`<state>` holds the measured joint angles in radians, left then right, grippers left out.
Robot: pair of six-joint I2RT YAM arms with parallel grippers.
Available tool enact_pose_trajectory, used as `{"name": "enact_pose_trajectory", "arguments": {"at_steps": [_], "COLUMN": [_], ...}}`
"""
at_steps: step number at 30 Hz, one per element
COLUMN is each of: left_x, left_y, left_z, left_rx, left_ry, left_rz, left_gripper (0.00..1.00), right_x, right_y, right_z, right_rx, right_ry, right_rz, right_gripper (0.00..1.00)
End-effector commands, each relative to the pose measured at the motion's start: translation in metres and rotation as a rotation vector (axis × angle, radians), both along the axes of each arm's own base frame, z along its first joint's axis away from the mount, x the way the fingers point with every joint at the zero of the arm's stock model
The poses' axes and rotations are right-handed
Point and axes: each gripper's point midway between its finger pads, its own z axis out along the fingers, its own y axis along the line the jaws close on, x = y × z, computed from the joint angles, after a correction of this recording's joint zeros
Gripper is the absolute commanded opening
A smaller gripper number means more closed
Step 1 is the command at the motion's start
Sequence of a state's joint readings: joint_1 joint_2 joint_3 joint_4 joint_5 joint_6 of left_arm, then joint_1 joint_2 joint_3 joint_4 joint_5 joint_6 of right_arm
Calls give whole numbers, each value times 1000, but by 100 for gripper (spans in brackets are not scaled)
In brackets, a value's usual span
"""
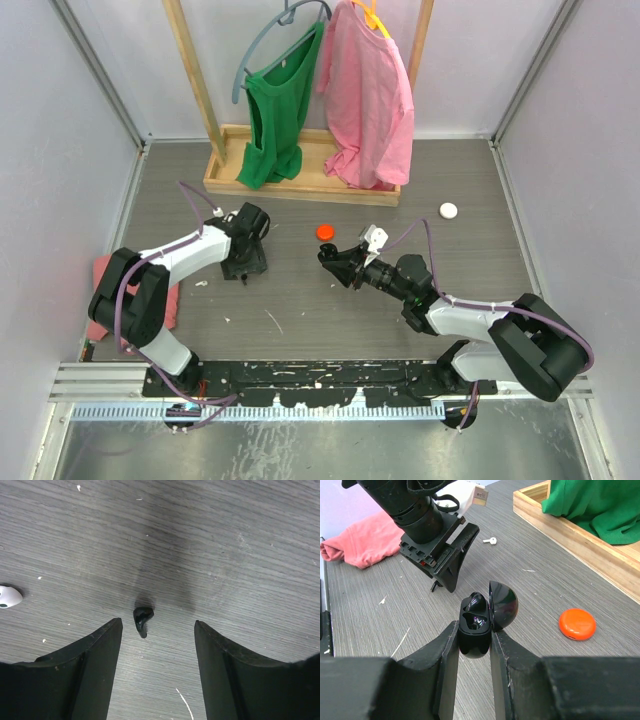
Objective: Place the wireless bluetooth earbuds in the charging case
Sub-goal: Pick up the earbud from the center of the board.
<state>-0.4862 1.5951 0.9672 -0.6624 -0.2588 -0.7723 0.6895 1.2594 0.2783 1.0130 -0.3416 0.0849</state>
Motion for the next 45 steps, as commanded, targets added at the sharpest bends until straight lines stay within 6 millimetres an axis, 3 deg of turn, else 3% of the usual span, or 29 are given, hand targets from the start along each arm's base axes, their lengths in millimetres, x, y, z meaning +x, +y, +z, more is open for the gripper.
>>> {"name": "enact_pose_trajectory", "arguments": {"at_steps": [1, 9, 32, 45], "left_x": [16, 16, 5, 3], "left_y": [1, 5, 9, -1], "left_z": [9, 2, -21, 10], "left_rx": [6, 1, -64, -152], "left_ry": [-40, -11, 65, 3], "left_rz": [10, 19, 39, 37], "left_gripper": [59, 45, 23, 10], "right_x": [4, 4, 5, 4], "right_y": [1, 1, 3, 3], "right_z": [21, 20, 18, 17], "right_rx": [42, 39, 32, 30], "right_ry": [-59, -56, -49, -47], "right_rz": [-8, -8, -6, -1], "right_gripper": [12, 12, 12, 12]}}
